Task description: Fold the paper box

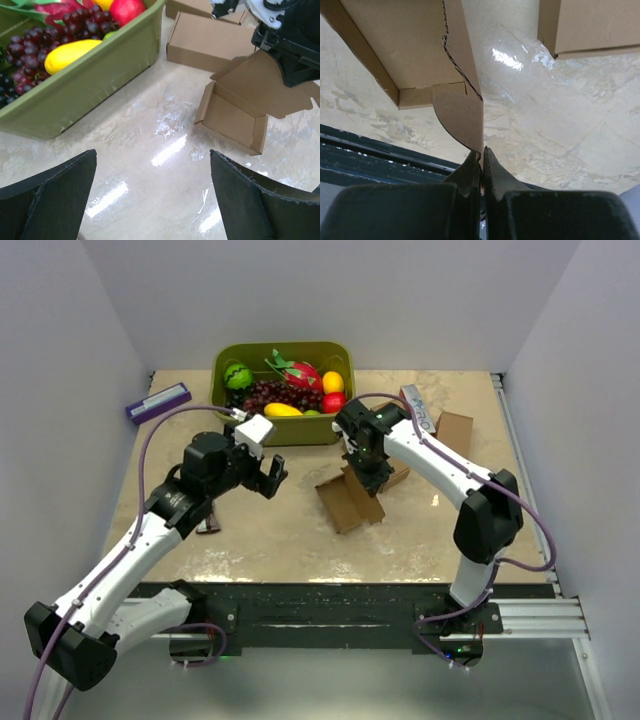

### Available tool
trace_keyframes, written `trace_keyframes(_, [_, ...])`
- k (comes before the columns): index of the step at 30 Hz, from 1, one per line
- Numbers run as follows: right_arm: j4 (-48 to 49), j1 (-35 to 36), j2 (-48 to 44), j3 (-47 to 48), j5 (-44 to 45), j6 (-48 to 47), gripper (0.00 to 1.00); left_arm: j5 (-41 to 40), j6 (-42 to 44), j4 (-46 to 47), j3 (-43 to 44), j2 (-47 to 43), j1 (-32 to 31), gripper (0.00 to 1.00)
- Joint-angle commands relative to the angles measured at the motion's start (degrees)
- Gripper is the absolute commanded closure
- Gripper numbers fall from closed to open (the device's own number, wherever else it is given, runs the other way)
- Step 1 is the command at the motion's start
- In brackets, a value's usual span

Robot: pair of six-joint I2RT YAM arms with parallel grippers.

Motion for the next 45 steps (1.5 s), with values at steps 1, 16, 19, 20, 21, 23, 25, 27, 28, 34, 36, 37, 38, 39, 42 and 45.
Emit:
trace_keyframes(1, [-4.34, -0.08, 3.14, 6.30, 0.74, -2.88, 0.94, 1.64, 0.31, 2.30, -2.60, 1.49, 0.69, 0.00])
trace_keyframes(16, [11.99, 0.10, -2.98, 13.87, -3.39, 1.24, 0.14, -1.15, -14.27, 6.69, -10.59, 1.67, 13.07, 0.00])
trace_keyframes(19, [20.16, 0.10, -9.30, 10.88, -4.53, 3.97, 0.12, -6.41, -16.03, 5.30, -12.62, 4.29, 17.64, 0.00])
trace_keyframes(20, [22.01, 0.01, -11.08, 9.83, -4.88, 5.36, 0.10, -8.52, -16.74, 4.33, -12.54, 5.35, 20.00, 0.00])
trace_keyframes(21, [25.51, 0.01, -12.57, 7.64, -6.54, 5.81, 0.10, -11.42, -17.35, 3.63, -12.80, 6.40, 21.16, 0.00])
trace_keyframes(23, [28.78, 0.01, -16.88, 5.35, -7.87, 6.69, 0.08, -15.21, -19.46, 2.57, -13.50, 8.61, 23.26, 0.02])
trace_keyframes(25, [31.86, -0.08, -18.90, 2.97, -9.62, 6.70, 0.08, -20.13, -19.82, 2.04, -14.03, 10.45, 23.80, 0.08])
trace_keyframes(27, [33.80, -0.16, -21.28, 1.39, -10.16, 6.61, 0.07, -25.30, -20.34, -0.06, -12.11, 12.38, 24.33, 0.17])
trace_keyframes(28, [34.16, -0.17, -21.90, 0.95, -10.94, 6.70, 0.07, -25.85, -20.35, -1.20, -11.58, 14.05, 24.42, 0.23])
trace_keyframes(34, [35.13, -0.52, -26.38, -1.87, -11.92, 4.94, 0.07, -22.62, -21.66, -2.27, -10.87, 19.50, 27.32, 0.41])
trace_keyframes(36, [35.04, -0.78, -27.61, -2.57, -11.56, 4.76, 0.07, -20.69, -22.37, -2.10, -11.48, 21.52, 27.32, 0.47])
trace_keyframes(37, [35.12, -0.87, -28.05, -2.83, -11.56, 4.85, 0.07, -19.80, -22.63, -1.92, -11.83, 22.05, 27.41, 0.48])
trace_keyframes(38, [35.21, -1.13, -28.49, -3.27, -11.56, 4.76, 0.07, -18.93, -22.81, -1.92, -12.18, 22.76, 27.41, 0.50])
trace_keyframes(39, [35.39, -1.22, -29.54, -3.54, -11.56, 4.85, 0.07, -17.44, -22.98, -2.09, -12.27, 24.07, 27.41, 0.55])
trace_keyframes(42, [35.83, -1.40, -31.30, -4.33, -10.95, 5.29, 0.06, -16.11, -22.72, -1.92, -12.27, 25.40, 27.41, 0.66])
trace_keyframes(45, [36.18, -1.48, -32.18, -4.77, -10.07, 5.64, 0.06, -15.23, -22.37, -1.48, -12.53, 24.79, 27.41, 0.83])
